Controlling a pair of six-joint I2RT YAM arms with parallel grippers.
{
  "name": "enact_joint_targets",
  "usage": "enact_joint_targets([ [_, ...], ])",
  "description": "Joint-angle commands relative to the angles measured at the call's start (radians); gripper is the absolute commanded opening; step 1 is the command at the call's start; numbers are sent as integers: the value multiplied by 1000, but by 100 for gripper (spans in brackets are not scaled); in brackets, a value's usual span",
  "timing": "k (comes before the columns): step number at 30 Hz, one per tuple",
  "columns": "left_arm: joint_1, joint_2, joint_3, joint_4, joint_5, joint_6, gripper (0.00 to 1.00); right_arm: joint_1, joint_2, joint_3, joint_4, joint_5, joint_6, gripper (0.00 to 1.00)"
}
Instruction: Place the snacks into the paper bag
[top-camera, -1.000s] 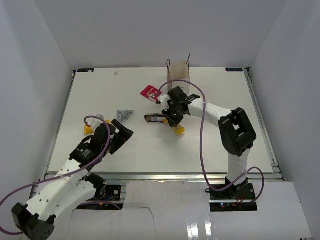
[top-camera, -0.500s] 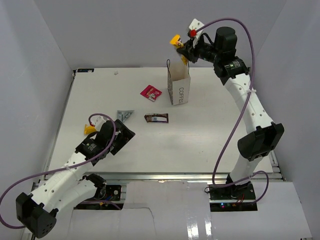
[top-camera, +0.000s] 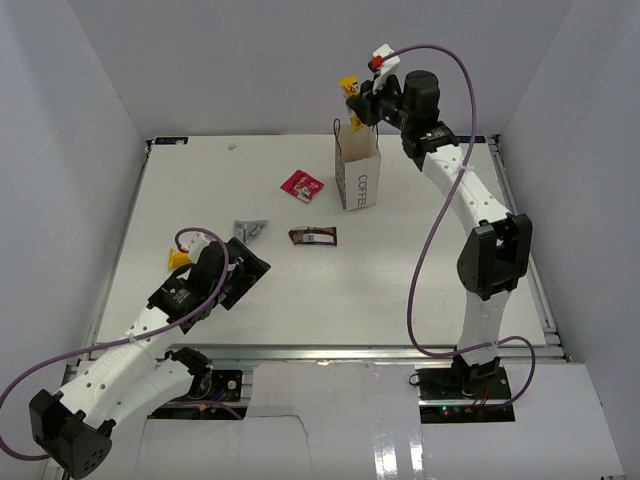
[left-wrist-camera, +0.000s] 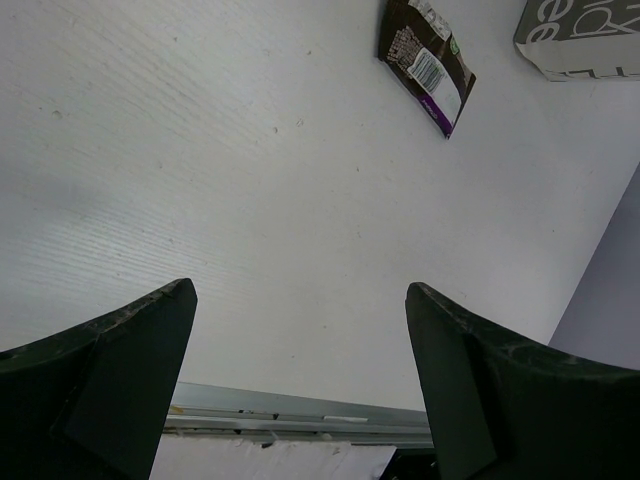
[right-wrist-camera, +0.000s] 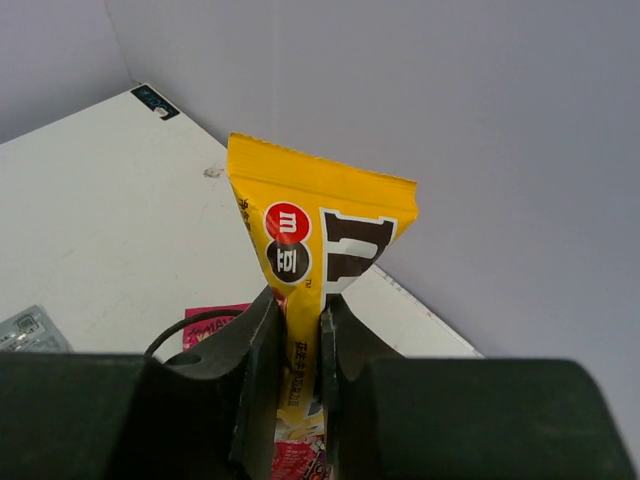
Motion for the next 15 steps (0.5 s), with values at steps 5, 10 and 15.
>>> enact_joint_targets([
  [5,5,-25,15,5,1,-21,97,4,-36,-57,119,49,-25,44],
  [10,5,-3,43,7,-13,-39,98,1,-66,-42,111,44,-49,73],
  [15,36,105,176,-130,-126,-115,97,-29,-128,9,18,-83,-100,96],
])
